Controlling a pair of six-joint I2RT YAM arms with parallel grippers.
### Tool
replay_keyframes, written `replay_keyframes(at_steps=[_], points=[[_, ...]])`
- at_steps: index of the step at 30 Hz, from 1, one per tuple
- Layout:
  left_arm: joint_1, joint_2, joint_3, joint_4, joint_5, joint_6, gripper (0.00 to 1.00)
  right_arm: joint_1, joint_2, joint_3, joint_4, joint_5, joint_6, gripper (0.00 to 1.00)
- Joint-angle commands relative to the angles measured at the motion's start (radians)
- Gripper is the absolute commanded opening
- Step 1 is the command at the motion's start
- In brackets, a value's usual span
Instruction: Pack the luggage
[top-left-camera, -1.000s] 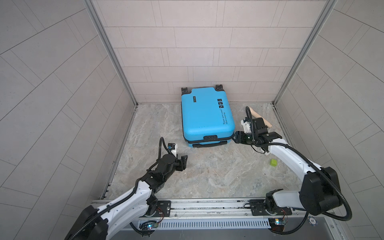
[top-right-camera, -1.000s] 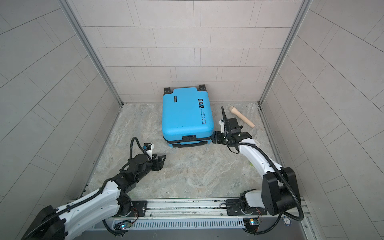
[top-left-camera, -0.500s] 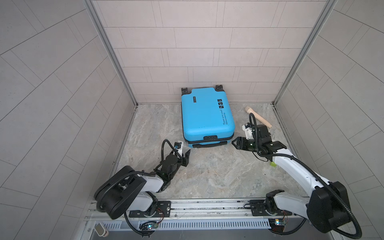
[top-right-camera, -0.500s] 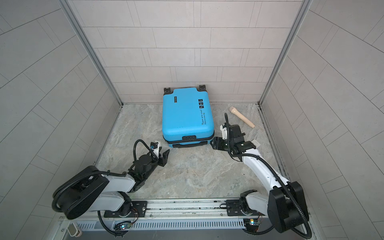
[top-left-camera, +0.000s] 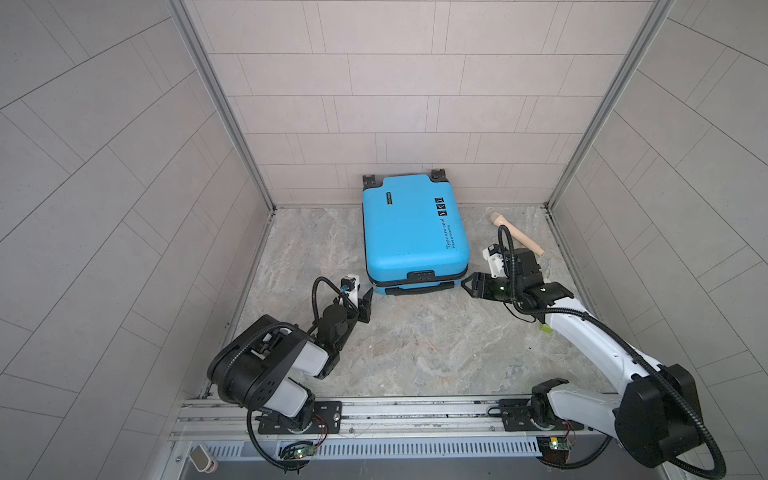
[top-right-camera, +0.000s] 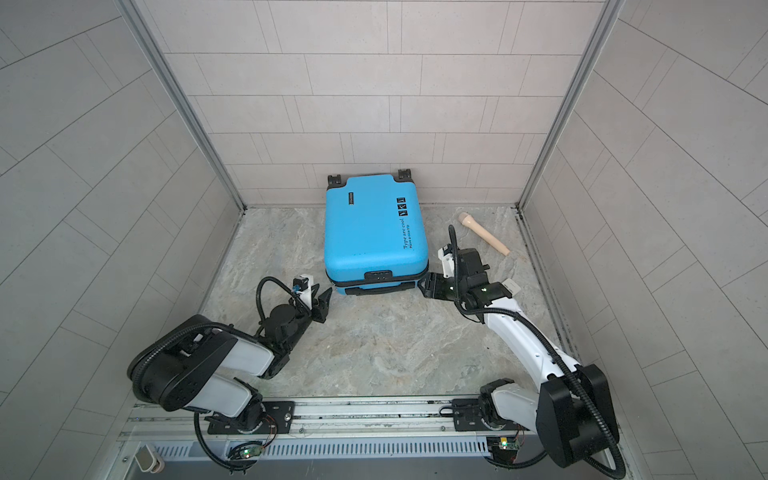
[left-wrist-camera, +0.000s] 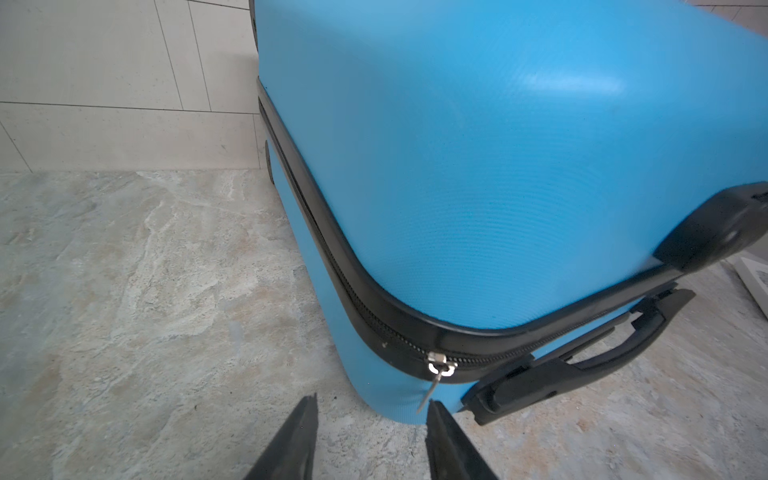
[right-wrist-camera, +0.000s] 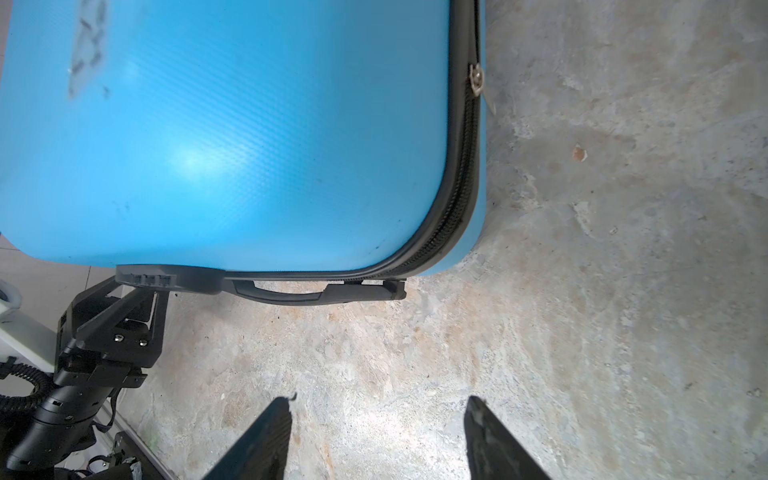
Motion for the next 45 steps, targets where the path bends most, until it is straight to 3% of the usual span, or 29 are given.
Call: replay_keyframes(at_steps=[1, 6, 21, 45], points=[[0.018, 0.011, 0.025, 0.042, 0.103, -0.002, 0.46, 0.005, -0.001, 0.024, 0.002, -0.011, 0.009, 0.68], [0.02, 0.045, 0.044, 0.043, 0.146, -0.01, 0.49, 0.01, 0.009, 0.027, -0.006, -0.014, 0.004, 0.68], [0.052, 0.11, 0.102, 0.044, 0.197, -0.034, 0.41, 0.018, 0.021, 0.038, -0.008, -0.017, 0.006, 0.68], [0.074, 0.095, 0.116, 0.045, 0.227, -0.072, 0.09, 0.034, 0.024, 0.008, 0.006, -0.003, 0.014, 0.68]])
